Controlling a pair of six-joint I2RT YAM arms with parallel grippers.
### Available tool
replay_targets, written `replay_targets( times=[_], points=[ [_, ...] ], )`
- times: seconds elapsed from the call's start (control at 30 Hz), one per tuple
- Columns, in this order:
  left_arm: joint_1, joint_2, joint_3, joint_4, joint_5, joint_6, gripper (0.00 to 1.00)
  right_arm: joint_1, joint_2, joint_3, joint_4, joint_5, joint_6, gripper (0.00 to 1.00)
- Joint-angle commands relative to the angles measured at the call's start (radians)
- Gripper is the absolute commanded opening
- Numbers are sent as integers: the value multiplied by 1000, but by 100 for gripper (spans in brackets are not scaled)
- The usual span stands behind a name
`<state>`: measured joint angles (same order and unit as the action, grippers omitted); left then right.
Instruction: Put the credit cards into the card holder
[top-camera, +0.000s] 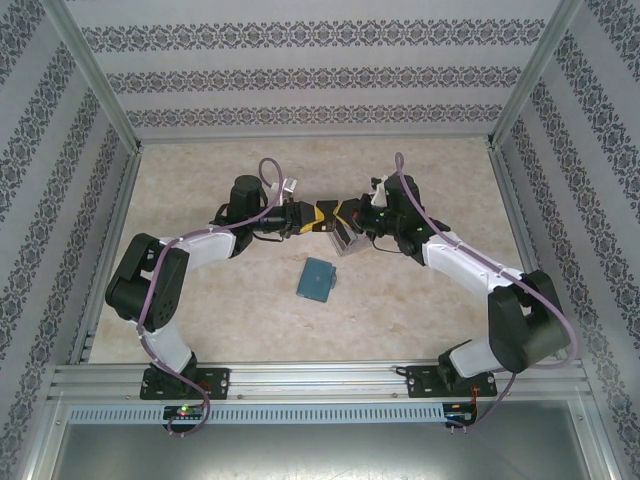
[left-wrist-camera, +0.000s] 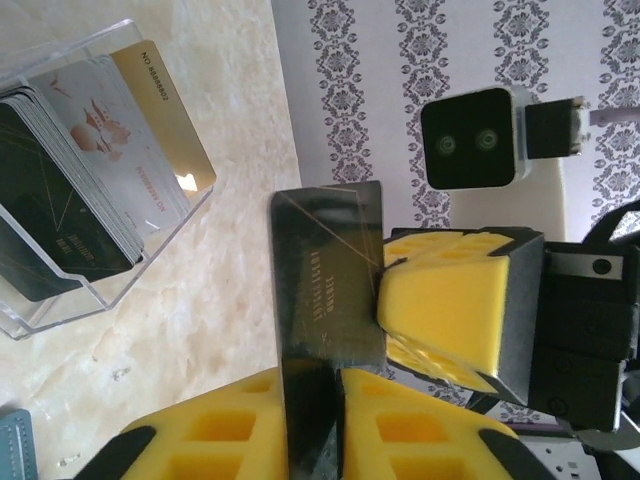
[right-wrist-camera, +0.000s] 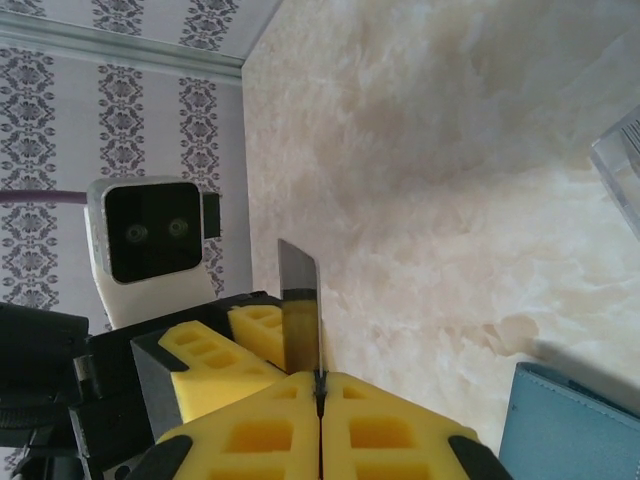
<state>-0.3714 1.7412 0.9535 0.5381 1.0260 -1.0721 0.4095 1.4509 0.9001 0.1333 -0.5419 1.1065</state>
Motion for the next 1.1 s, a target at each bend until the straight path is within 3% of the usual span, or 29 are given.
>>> replay_targets(
  times=[0.0,0.1,0.37,0.53,0.67,0.77,0.8,0.87,0.97,1.07],
  points=[
    [-5,-26,25,1,10,16,8,-17,14,-11,59,-62,14,11],
    [-5,-29,23,45,1,-24,0,-32,8,-23,83,-92,12,20],
    [-5,-35,20,173,11,-135,0,-49,14,-32,125,-169,10,35],
    [-3,-37,18,210,28,-166,0,-43,36,-32,179,-201,22,31],
    [-5,-51,10,209,29,-171,0,-46,41,-23,196,-220,14,18],
    [-5,-66,10,141,34,-133,13,-50,37,-23,199,-222,7,11],
    [-4,-76,11,80,23,-100,21,-51,34,-23,192,-221,-1,5],
    [-1,-108,10,-71,-28,-27,51,-55,28,-24,158,-208,-19,2],
    [6,-166,-6,-285,-152,66,69,-58,12,-18,24,-143,-79,0],
    [6,-235,10,-587,-342,164,72,-9,-41,-2,-229,44,-169,0]
  ],
)
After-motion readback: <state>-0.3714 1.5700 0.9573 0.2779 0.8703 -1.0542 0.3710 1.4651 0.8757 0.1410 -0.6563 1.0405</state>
